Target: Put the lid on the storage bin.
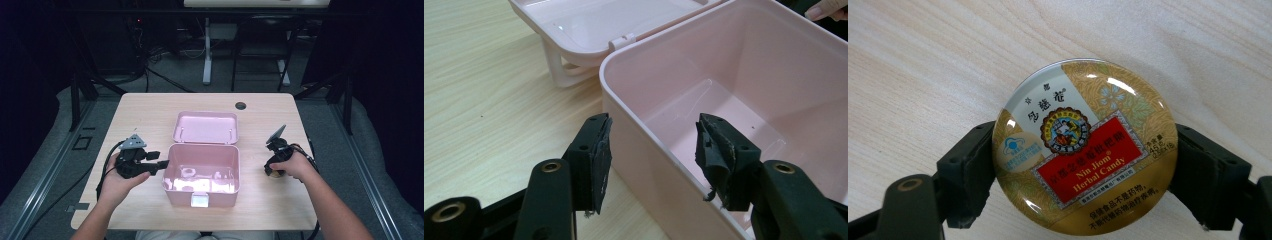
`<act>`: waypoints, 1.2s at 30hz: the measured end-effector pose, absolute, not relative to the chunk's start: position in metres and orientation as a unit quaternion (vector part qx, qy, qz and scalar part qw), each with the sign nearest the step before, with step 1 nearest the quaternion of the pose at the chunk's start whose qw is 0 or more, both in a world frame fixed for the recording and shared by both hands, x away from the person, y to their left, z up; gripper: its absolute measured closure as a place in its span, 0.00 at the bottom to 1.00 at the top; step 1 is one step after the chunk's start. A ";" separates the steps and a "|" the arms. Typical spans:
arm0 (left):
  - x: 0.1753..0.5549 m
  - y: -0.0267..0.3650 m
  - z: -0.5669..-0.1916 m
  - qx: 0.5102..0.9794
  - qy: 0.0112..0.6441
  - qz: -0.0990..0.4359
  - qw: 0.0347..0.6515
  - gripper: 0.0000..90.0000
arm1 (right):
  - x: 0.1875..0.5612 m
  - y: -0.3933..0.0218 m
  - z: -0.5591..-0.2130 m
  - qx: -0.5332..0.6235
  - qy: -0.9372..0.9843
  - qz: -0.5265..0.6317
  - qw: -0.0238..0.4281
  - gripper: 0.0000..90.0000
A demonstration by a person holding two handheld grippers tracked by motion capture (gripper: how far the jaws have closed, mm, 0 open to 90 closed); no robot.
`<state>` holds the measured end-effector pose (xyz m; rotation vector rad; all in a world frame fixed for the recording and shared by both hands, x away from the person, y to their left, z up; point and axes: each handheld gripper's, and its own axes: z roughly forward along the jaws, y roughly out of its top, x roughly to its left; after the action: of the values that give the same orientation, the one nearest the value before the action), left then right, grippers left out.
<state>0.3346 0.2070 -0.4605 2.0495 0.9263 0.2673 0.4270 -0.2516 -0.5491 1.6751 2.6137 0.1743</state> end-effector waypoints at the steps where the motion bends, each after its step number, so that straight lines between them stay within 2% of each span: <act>1: 0.335 0.207 -0.460 0.820 0.369 0.107 0.424 0.53 | 0.427 -0.252 -0.549 0.538 0.841 0.056 0.016 0.21; 36: 0.335 0.208 -0.460 0.819 0.370 0.108 0.425 0.53 | 0.427 -0.248 -0.539 0.522 0.851 0.051 0.015 0.22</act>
<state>0.3345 0.2077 -0.4601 2.0475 0.9262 0.2707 0.4267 -0.2476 -0.5387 1.6237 2.6503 0.1599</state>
